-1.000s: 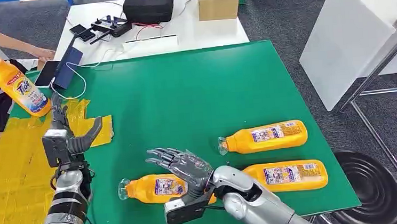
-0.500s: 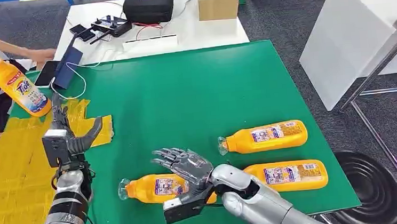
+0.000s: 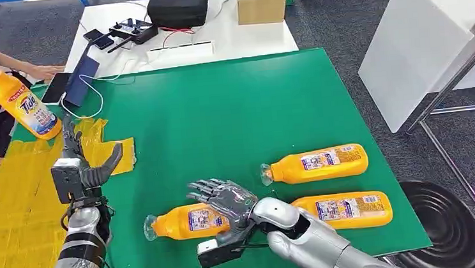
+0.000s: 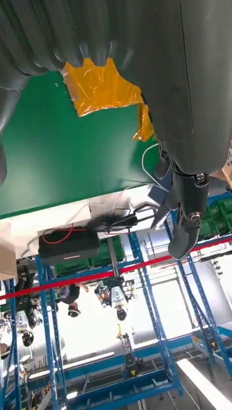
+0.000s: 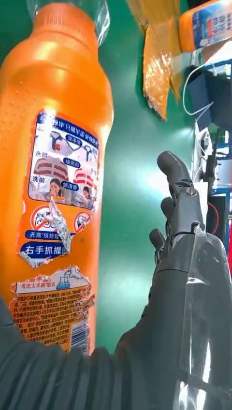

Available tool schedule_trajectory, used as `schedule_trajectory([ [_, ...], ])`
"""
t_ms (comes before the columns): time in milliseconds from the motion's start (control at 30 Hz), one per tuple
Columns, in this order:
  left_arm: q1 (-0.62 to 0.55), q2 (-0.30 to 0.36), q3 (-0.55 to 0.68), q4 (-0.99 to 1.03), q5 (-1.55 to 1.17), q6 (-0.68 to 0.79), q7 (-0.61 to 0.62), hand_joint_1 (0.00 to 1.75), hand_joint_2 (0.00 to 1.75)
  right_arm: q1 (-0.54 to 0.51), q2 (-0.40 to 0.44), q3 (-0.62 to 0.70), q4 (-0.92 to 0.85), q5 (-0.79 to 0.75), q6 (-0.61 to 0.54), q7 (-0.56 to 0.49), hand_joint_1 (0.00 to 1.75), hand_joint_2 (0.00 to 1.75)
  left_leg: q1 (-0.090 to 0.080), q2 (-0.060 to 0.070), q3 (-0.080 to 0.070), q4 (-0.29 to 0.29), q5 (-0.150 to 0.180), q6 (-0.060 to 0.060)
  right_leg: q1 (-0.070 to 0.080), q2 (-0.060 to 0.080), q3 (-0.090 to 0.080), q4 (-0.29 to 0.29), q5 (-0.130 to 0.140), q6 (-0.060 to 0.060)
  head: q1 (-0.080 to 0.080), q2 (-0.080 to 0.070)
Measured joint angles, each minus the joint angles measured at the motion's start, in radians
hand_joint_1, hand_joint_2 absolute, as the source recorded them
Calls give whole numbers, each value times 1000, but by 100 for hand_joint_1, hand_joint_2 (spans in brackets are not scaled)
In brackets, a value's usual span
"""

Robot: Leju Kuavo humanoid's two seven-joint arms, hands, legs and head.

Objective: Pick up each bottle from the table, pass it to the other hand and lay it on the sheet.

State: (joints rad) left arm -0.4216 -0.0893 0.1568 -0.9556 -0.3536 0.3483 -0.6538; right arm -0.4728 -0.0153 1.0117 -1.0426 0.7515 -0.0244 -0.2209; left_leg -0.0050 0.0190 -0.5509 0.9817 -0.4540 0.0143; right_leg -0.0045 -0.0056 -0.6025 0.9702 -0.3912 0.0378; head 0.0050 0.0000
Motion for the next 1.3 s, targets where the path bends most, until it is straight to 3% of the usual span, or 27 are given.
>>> schedule_trajectory([
  [367, 2, 0, 1, 0, 1, -4, 0, 0, 175, -20, -4, 23, 26, 29, -3, 28, 0, 175, 0, 0, 0, 0, 0, 0, 0, 0, 0, 0, 0, 0, 0, 0],
  [900, 20, -5, 1, -22, -2, -24, 14, 0, 175, -65, 75, -5, 190, 246, -115, 212, 0, 175, 0, 0, 0, 0, 0, 0, 0, 0, 0, 0, 0, 0, 0, 0],
  [1300, 24, -5, 1, -28, -2, -25, 17, 0, 175, -75, 107, -26, 250, 257, -120, 220, 0, 175, 0, 0, 0, 0, 0, 0, 0, 0, 0, 0, 0, 0, 0, 0],
])
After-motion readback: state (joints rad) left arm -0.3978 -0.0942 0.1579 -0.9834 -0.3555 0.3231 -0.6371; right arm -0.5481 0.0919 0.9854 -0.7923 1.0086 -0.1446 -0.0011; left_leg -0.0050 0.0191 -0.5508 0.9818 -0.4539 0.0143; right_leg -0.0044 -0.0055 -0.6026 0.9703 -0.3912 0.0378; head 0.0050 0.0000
